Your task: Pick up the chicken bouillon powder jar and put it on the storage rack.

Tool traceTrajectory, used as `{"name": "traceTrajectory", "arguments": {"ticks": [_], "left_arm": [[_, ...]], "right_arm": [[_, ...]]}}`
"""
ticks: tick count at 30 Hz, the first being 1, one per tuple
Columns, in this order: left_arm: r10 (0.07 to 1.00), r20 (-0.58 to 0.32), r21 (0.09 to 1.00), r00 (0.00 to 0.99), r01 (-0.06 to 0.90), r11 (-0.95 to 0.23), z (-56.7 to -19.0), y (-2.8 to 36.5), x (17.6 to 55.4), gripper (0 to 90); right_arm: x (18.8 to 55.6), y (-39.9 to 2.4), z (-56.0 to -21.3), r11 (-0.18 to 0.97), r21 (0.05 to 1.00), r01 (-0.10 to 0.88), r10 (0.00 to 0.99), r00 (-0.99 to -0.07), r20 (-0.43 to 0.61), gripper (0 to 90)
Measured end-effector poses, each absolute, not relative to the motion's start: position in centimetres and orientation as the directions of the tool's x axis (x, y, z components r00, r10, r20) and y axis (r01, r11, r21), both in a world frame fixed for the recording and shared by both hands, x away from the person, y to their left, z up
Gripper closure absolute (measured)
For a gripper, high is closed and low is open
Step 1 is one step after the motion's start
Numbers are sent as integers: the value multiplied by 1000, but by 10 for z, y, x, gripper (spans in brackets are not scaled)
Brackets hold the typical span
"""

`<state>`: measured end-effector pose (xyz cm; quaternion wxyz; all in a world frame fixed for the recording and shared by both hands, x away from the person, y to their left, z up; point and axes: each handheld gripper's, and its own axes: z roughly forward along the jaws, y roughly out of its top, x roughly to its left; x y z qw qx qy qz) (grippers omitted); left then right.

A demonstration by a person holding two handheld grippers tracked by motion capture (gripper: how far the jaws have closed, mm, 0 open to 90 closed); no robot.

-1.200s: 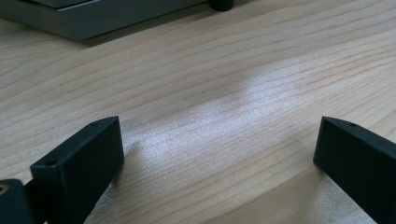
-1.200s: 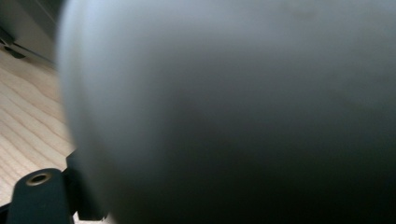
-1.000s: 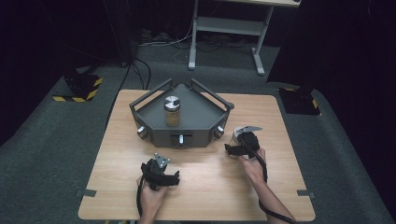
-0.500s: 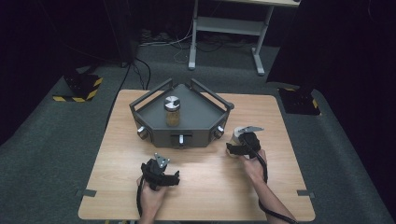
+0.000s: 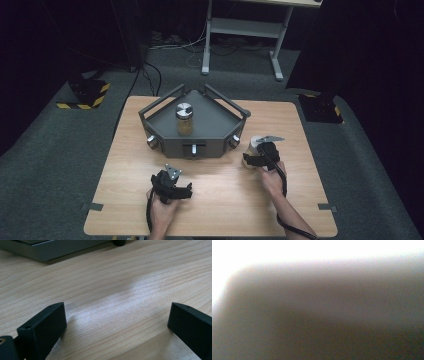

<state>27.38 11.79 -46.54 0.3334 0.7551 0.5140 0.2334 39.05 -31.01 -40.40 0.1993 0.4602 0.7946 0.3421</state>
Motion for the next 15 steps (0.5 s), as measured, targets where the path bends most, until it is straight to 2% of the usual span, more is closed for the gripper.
{"name": "traceTrajectory", "arguments": {"ticks": [15], "left_arm": [[932, 9, 744, 363, 621, -249, -465, 118, 274, 21]], "right_arm": [[385, -309, -402, 364, 738, 569, 860, -509, -32, 297]]}}
